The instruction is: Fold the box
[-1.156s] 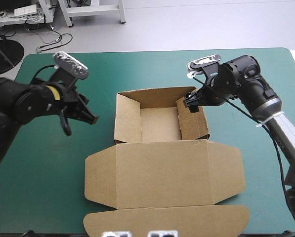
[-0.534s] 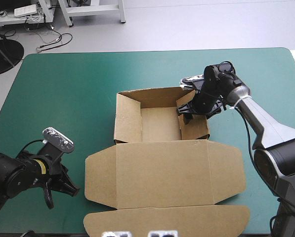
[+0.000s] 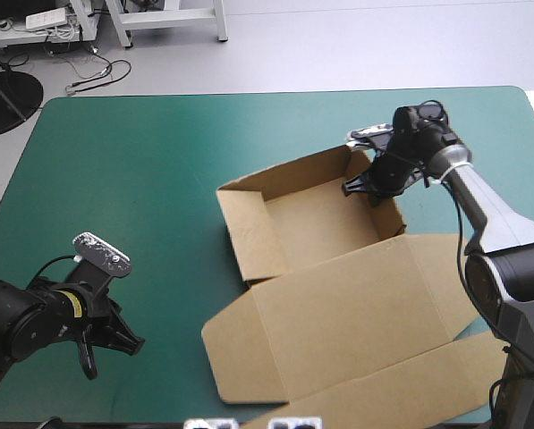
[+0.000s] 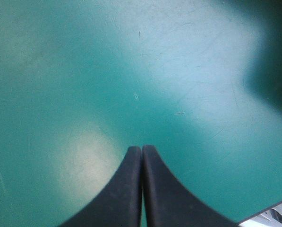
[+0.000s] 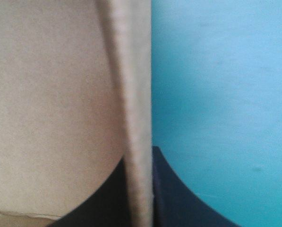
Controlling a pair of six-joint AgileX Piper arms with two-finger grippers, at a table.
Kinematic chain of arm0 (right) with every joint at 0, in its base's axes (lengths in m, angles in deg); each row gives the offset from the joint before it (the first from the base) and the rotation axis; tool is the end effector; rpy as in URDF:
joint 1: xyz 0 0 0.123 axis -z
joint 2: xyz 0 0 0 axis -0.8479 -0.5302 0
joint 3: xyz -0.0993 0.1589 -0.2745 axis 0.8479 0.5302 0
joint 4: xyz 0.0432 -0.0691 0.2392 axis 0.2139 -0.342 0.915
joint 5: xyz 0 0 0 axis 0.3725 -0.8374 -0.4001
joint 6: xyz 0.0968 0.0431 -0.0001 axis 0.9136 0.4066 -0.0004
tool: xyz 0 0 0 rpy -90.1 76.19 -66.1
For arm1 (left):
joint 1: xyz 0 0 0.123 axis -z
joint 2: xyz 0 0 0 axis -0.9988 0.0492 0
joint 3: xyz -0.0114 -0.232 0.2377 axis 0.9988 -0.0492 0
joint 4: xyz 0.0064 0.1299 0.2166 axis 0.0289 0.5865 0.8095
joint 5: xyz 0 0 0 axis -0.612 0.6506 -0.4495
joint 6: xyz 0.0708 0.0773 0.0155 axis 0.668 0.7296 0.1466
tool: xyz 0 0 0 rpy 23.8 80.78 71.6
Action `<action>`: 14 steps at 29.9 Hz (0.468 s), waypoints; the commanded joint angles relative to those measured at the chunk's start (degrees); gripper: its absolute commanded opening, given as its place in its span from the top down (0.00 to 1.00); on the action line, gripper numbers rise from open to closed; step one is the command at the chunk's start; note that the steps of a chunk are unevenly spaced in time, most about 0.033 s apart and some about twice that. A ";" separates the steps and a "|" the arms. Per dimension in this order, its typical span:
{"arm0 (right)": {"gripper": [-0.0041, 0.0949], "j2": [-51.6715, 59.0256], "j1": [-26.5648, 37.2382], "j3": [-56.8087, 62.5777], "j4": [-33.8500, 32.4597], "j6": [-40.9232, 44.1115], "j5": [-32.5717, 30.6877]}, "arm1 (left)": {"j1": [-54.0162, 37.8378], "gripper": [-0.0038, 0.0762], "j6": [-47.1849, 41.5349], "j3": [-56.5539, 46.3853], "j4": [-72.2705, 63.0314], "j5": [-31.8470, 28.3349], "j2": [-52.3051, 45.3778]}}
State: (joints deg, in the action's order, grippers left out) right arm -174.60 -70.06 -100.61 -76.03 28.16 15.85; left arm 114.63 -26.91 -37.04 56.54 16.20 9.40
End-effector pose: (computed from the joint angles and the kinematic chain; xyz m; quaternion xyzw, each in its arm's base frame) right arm 0.4218 0.1021 0.2983 -0.1706 0.9788 0.0585 0.0967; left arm 0.0961 -0.0370 0.3558 0.2678 0.9355 0.0102 0.2304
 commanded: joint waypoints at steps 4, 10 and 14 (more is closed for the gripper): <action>0.98 3.97 12.73 -9.76 -7.07 0.80 -0.52 | 0.53 0.96 -0.55 1.34 2.72 1.51 -0.35; 0.98 2.76 26.89 -12.24 -7.67 1.64 2.20 | 0.53 0.96 -0.55 1.34 4.94 1.64 -0.35; 0.98 0.34 34.66 -12.24 -5.39 1.36 2.73 | 0.53 0.96 -0.55 1.34 5.62 1.39 -0.35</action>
State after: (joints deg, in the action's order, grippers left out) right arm -175.95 -39.47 -110.89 -83.16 29.69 16.92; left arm 114.63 -26.91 -37.04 60.92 16.20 9.40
